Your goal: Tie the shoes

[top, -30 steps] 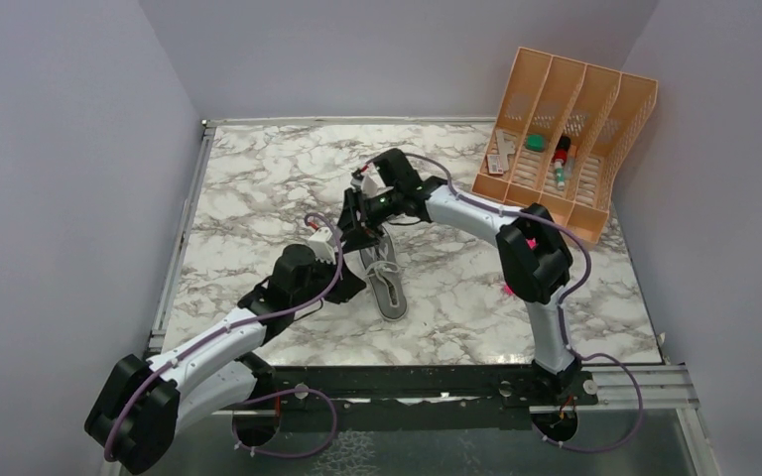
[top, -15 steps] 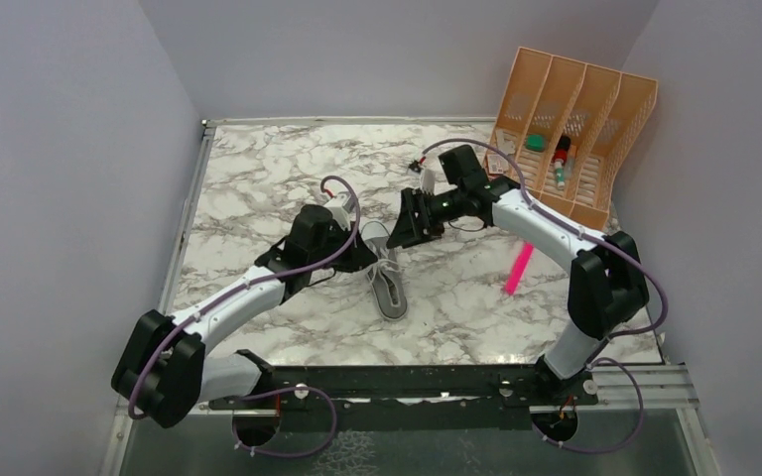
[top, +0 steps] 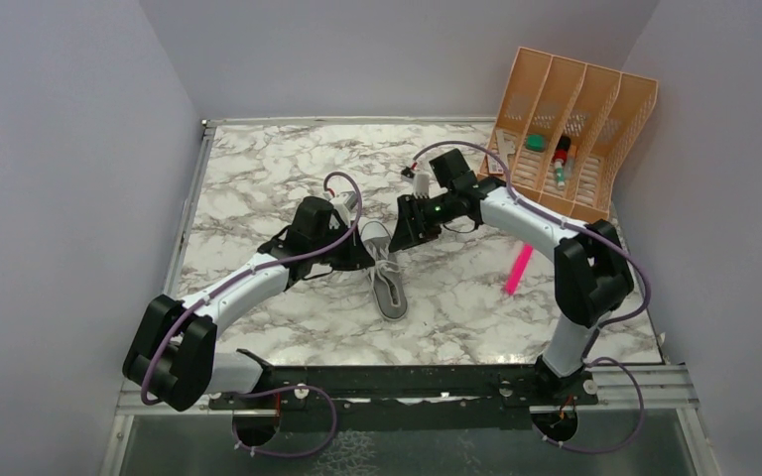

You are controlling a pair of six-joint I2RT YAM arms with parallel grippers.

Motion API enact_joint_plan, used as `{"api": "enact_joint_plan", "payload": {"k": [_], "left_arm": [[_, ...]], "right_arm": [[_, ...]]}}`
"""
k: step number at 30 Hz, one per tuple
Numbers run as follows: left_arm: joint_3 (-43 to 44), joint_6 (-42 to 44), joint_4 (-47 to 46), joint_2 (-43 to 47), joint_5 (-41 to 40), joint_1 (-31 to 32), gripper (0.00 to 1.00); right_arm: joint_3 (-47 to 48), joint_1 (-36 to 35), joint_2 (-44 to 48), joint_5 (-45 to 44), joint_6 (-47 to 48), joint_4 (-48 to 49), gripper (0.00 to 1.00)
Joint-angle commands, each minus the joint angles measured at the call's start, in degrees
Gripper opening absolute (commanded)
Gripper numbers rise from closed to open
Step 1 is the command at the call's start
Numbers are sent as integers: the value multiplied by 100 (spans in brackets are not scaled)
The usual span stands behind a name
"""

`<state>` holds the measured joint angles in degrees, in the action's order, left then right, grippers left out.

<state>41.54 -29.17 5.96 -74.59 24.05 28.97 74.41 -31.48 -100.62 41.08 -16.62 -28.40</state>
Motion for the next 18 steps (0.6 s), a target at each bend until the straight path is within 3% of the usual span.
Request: {"api": "enact_joint_plan", "payload": {"k": [1,9,15,18], "left_arm": [[15,183,4,78,275,-14,0],[82,351,121,20,354,-23,0],[140,522,167,-58,438,-87,0],[214,653,214,-92,514,-127,0]], "right_arm": [[344,15,-437,39,745,-285,53],[416,18,-893,792,1150,-122,51],[417,14,-1169,1168,1154,10,39],[389,9,-1173,1263,1151,43,37]]}}
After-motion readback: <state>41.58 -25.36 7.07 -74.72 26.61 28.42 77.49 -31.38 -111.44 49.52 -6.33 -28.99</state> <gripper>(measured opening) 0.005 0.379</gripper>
